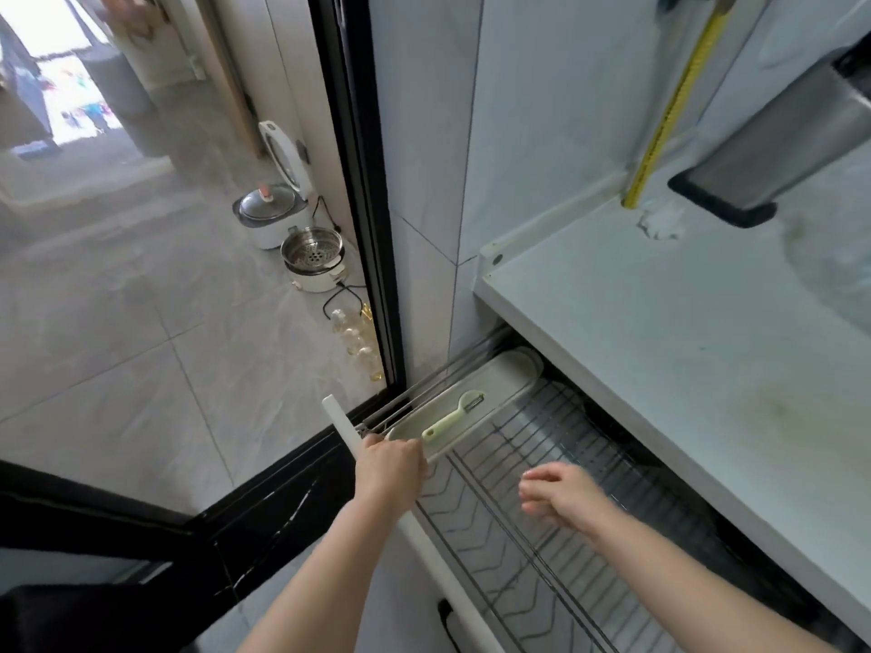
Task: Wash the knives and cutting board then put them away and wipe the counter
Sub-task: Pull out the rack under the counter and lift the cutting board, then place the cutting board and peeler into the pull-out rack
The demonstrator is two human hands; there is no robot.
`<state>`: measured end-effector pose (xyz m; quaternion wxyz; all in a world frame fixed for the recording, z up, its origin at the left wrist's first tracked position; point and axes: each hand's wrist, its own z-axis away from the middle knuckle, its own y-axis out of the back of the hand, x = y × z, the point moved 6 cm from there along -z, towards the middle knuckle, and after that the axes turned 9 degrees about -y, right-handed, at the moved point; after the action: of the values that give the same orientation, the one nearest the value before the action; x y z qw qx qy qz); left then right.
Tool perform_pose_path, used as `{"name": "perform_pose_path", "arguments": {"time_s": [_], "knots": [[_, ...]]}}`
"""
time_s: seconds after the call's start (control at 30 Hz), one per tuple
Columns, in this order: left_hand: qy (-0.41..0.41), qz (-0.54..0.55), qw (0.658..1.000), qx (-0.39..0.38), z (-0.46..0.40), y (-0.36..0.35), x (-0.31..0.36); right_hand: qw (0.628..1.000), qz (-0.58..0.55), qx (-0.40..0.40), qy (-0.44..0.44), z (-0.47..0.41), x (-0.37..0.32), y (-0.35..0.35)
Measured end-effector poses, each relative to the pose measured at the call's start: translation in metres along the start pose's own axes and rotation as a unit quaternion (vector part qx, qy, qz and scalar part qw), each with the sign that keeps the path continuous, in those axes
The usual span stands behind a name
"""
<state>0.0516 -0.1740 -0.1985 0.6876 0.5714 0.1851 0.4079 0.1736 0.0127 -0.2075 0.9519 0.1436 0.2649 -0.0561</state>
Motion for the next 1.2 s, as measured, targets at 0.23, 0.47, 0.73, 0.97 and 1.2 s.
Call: {"name": "perform_pose_path", "arguments": {"time_s": [0.23, 0.47, 0.73, 0.97, 1.2], "knots": [[0.026, 0.290, 0.954, -0.074, 0.037, 0.029, 0.114, 0.997, 0.039, 0.057, 0.031, 0.110, 0.037, 0.084], [-0.096, 0.353, 0.928, -0.071, 0.063, 0.079, 0.260, 0.986, -0.091, 0.138, 0.030, 0.200, 0.111, 0.210], [-0.165, 0.341, 0.922, -0.071, 0.078, 0.092, 0.412, 0.944, -0.211, 0.251, 0.033, 0.269, 0.223, 0.364], [-0.180, 0.254, 0.950, -0.028, 0.074, 0.078, 0.537, 0.912, -0.300, 0.279, 0.031, 0.279, 0.318, 0.468], [-0.197, 0.172, 0.965, 0.019, 0.046, 0.072, 0.613, 0.892, -0.366, 0.266, 0.024, 0.269, 0.369, 0.515]]}}
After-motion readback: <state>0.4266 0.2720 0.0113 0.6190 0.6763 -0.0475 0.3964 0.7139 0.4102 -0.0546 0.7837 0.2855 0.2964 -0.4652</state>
